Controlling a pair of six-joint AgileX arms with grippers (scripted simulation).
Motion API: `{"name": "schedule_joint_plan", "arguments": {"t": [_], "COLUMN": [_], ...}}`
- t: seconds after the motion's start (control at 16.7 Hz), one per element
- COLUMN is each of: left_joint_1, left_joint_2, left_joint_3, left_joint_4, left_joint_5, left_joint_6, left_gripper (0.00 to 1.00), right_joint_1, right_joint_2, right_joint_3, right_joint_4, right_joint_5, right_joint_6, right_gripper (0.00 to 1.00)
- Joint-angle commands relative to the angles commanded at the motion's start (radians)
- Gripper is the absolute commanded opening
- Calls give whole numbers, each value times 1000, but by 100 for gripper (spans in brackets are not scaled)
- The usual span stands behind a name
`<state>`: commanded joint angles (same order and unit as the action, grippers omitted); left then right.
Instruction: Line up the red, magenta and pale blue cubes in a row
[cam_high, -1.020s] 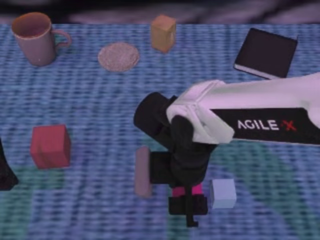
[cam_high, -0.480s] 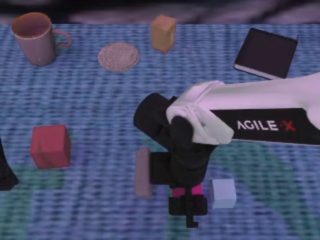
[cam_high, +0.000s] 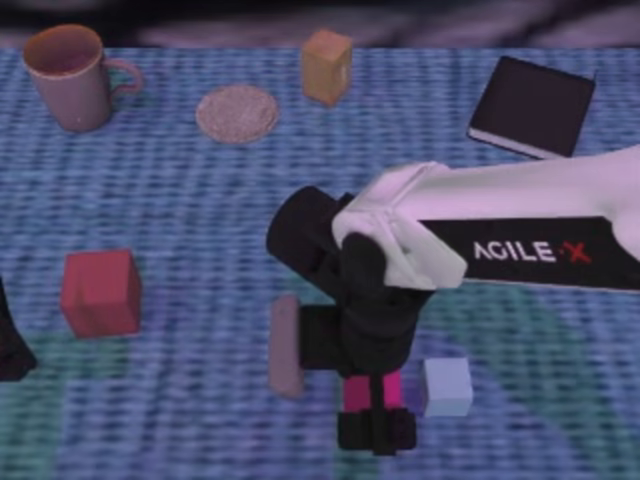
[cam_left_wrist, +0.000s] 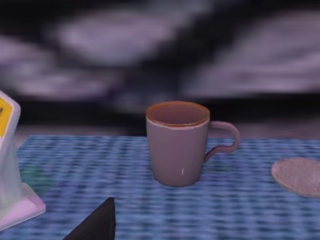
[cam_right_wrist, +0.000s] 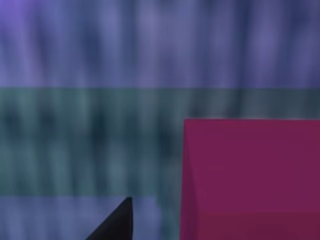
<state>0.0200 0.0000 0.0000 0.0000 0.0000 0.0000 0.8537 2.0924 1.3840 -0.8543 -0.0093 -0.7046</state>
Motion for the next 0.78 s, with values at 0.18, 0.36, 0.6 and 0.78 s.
{"name": "schedule_joint_plan", "arguments": {"t": [0.18, 0.36, 0.6, 0.78], "left_joint_1": [0, 0, 0, 0], "left_joint_2": [0, 0, 0, 0], "left_joint_3": [0, 0, 0, 0], "left_joint_4": [0, 0, 0, 0], "left_joint_5": [0, 0, 0, 0], "left_joint_6": [0, 0, 0, 0], "left_gripper": [100, 100, 100, 100], "right_joint_1": [0, -2, 4, 4], "right_joint_2": [0, -1, -25, -65], "right_joint_3": [0, 0, 52, 118], "right_joint_4": [0, 0, -74, -191], "right_joint_5": [0, 0, 0, -1], "right_joint_6": [0, 0, -5, -5], "right_gripper": [100, 100, 100, 100]}}
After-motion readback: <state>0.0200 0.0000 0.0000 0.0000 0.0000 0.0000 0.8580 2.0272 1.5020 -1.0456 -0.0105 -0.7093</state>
